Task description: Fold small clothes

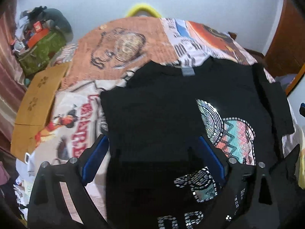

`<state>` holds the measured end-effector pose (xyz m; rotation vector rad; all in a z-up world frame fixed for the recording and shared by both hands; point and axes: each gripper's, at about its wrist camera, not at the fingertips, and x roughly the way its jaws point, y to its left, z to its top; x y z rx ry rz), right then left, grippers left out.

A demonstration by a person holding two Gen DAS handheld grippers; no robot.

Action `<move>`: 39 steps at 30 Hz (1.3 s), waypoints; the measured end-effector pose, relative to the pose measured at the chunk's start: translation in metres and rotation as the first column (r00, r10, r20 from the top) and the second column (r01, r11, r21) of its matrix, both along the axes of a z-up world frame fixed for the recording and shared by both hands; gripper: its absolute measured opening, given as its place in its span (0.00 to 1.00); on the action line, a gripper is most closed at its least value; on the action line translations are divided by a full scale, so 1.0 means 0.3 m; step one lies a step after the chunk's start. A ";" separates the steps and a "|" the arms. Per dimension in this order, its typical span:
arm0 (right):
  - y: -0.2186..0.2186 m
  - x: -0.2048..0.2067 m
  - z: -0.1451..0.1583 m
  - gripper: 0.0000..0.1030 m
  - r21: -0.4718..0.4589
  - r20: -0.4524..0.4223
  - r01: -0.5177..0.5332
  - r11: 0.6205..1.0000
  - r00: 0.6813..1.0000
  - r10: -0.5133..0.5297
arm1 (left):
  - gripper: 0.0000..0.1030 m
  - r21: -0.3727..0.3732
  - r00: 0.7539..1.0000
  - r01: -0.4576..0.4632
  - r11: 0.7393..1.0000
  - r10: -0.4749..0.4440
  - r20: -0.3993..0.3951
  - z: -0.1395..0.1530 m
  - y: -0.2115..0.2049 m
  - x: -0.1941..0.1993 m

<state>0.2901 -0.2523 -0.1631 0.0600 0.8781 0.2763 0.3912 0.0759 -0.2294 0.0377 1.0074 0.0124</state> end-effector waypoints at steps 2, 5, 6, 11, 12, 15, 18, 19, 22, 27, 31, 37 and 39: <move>-0.034 -0.006 -0.025 0.47 0.022 -0.020 0.021 1.000 1.000 -0.021 | 0.92 0.005 1.000 0.017 1.000 -0.017 -0.024 -0.040 -0.028 0.018; -0.066 0.002 -0.068 0.47 0.058 -0.053 0.042 0.997 0.998 -0.039 | 0.92 -0.005 0.998 0.033 0.999 -0.033 -0.059 -0.089 -0.051 0.039; -0.075 0.010 -0.082 0.47 0.078 -0.065 0.046 0.996 0.997 -0.041 | 0.92 -0.012 0.997 0.036 0.999 -0.036 -0.073 -0.106 -0.056 0.048; -0.124 0.060 -0.147 0.47 0.167 -0.131 0.104 0.980 0.988 -0.083 | 0.93 -0.051 0.993 0.043 0.998 -0.049 -0.111 -0.171 -0.066 0.061; -0.131 0.070 -0.156 0.47 0.176 -0.136 0.116 0.978 0.986 -0.092 | 0.93 -0.048 0.993 0.048 0.998 -0.053 -0.106 -0.172 -0.069 0.058; -0.127 0.108 -0.179 0.47 0.182 -0.142 0.127 0.975 0.985 -0.101 | 0.93 -0.045 0.993 0.056 0.997 -0.060 -0.097 -0.174 -0.069 0.056; -0.118 0.130 -0.188 0.47 0.152 -0.125 0.127 0.980 0.986 -0.108 | 0.93 -0.052 0.994 0.055 0.997 -0.059 -0.096 -0.175 -0.066 0.058; -0.113 0.136 -0.188 0.42 0.139 -0.115 0.130 0.982 0.987 -0.115 | 0.93 -0.052 0.994 0.055 0.997 -0.059 -0.096 -0.175 -0.066 0.058; -0.103 0.143 -0.175 0.22 0.093 -0.092 0.138 0.986 0.987 -0.130 | 0.93 -0.047 0.994 0.055 0.997 -0.060 -0.097 -0.171 -0.065 0.056; -0.082 0.137 -0.115 0.06 0.103 -0.071 0.085 0.991 0.994 -0.078 | 0.93 -0.048 0.995 0.055 0.997 -0.058 -0.078 -0.127 -0.060 0.033; -0.013 0.121 0.000 0.06 0.123 -0.010 0.019 0.992 1.000 -0.018 | 0.93 -0.038 0.998 0.045 0.998 -0.046 -0.034 -0.067 -0.030 0.001; 0.160 0.131 0.146 0.06 0.170 0.074 -0.109 0.979 0.992 0.098 | 0.93 -0.047 1.000 0.014 0.999 -0.014 0.002 -0.010 0.041 -0.034; 0.242 0.139 0.155 0.06 0.182 0.077 -0.156 0.971 0.987 0.144 | 0.93 -0.049 1.000 0.003 0.999 -0.003 0.002 -0.005 0.060 -0.041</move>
